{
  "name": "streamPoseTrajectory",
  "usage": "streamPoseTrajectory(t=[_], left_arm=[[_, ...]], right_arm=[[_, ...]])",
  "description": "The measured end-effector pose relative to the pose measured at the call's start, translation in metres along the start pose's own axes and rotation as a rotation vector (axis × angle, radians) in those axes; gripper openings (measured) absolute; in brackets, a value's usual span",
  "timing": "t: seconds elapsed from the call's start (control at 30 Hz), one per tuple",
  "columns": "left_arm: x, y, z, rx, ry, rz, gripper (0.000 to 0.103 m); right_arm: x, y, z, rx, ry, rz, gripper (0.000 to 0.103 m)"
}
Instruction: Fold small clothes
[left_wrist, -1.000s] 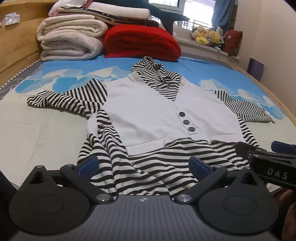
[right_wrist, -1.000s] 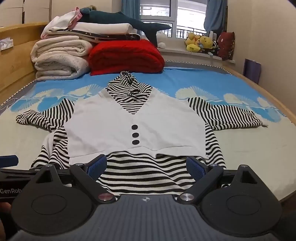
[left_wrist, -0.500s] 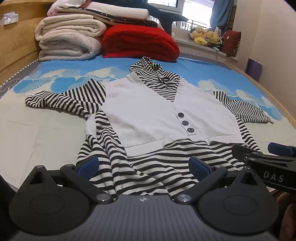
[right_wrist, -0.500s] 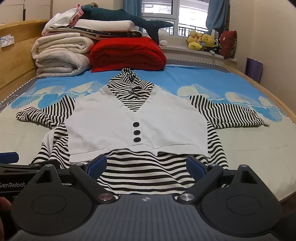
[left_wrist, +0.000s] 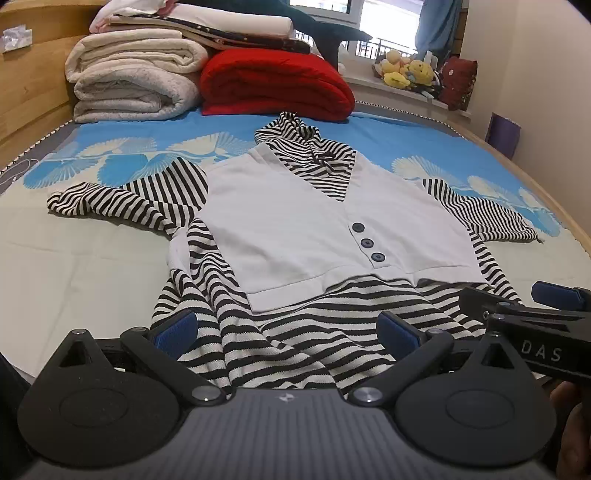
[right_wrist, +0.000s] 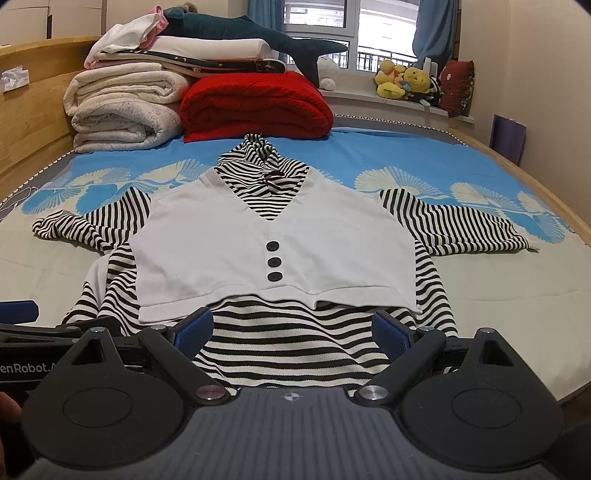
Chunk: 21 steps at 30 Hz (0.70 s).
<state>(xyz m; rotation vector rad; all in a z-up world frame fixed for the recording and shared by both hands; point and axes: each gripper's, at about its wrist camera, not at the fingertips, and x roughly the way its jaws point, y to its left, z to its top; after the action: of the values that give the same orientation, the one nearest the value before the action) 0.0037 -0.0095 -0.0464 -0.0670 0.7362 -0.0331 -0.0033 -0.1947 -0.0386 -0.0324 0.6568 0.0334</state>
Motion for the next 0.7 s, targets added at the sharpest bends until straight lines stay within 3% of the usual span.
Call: streamPoseTrajectory(t=[0.47,0.7], left_arm=[[0.001,0.001,0.000,-0.008,0.007,-0.005,0.103],[0.018,0.022,0.010,-0.058,0.028,0.052,0.099]], right_arm=[[0.001,0.000,-0.001,0.001,0.004,0.001,0.093],[0.002,-0.007,0.004,-0.014,-0.043,-0.052,0.093]])
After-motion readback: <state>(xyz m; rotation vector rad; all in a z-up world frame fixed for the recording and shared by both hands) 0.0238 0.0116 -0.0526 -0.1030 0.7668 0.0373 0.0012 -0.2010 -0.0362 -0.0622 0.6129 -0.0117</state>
